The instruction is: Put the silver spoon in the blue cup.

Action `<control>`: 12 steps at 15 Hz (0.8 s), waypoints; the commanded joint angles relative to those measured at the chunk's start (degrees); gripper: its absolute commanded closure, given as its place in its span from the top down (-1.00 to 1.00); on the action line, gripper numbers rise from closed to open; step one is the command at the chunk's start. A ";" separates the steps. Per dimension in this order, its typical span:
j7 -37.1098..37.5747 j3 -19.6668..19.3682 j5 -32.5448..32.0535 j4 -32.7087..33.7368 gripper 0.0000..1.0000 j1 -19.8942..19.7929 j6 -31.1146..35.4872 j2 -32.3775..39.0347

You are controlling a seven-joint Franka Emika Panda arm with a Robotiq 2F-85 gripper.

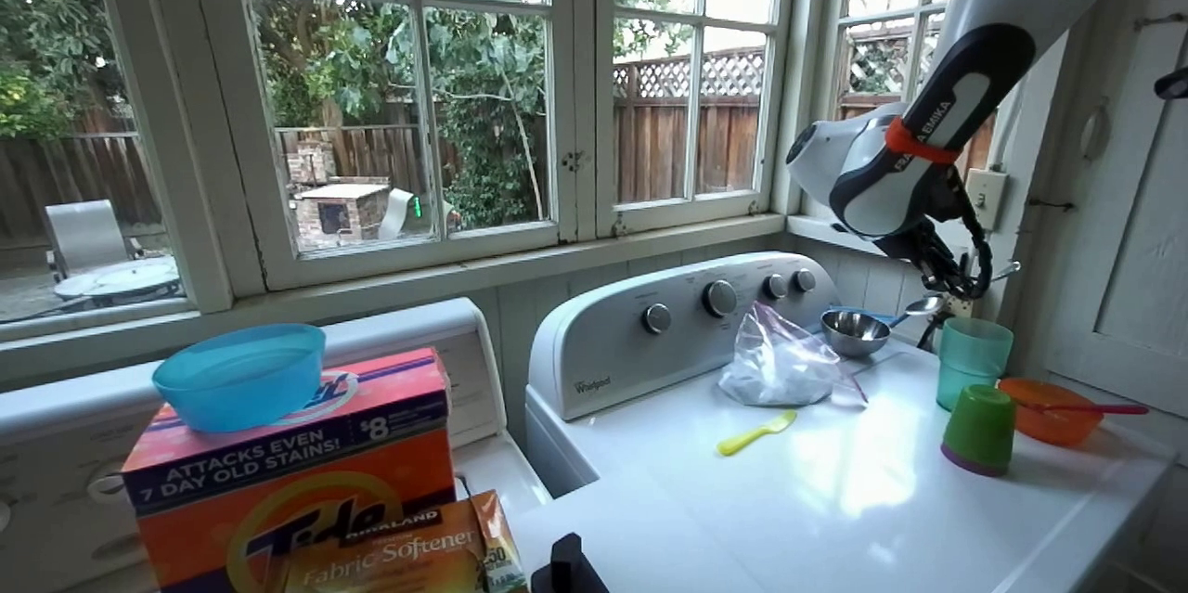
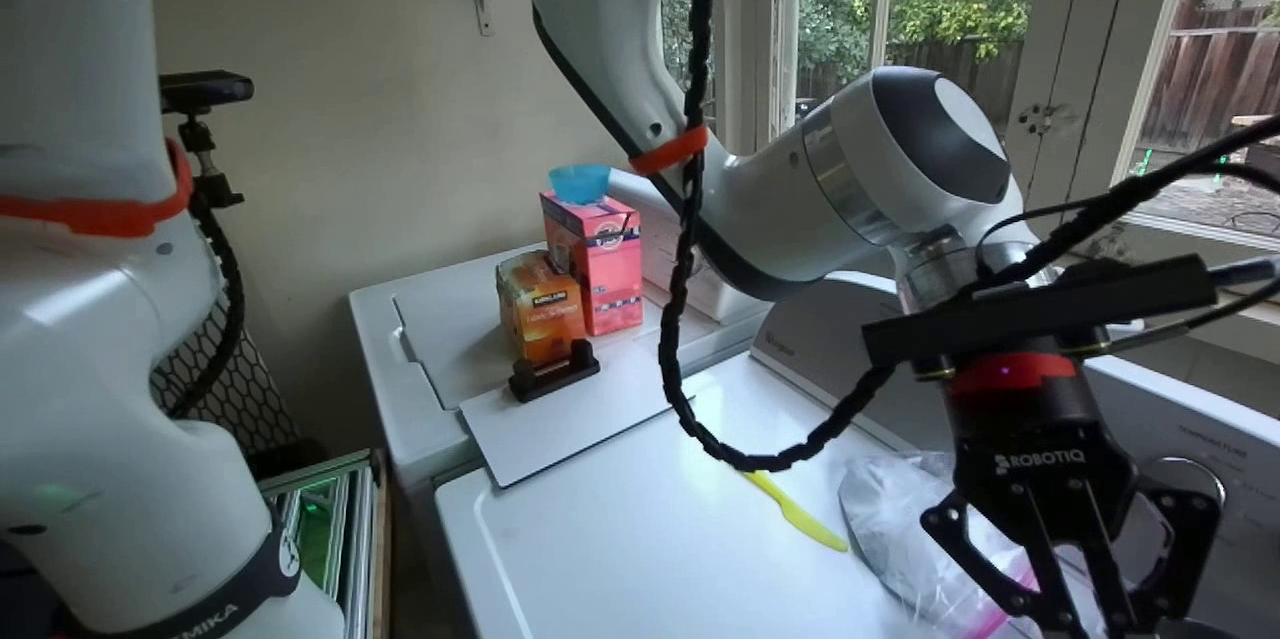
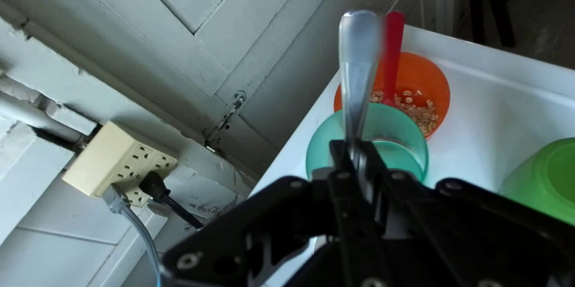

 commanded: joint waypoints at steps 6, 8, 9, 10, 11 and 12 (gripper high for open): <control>-6.60 0.77 9.71 2.73 -0.95 -3.73 -0.67 1.10; -9.77 0.75 13.70 2.05 -0.95 -5.18 1.85 0.08; -10.86 0.68 14.60 1.71 -0.95 -5.54 3.08 -0.42; -11.14 0.56 15.30 1.65 -0.95 -5.66 3.78 -0.67; -8.88 0.10 12.92 2.23 -0.95 -4.43 1.87 0.58; -9.18 -0.01 13.06 2.26 -0.81 -4.59 2.10 0.45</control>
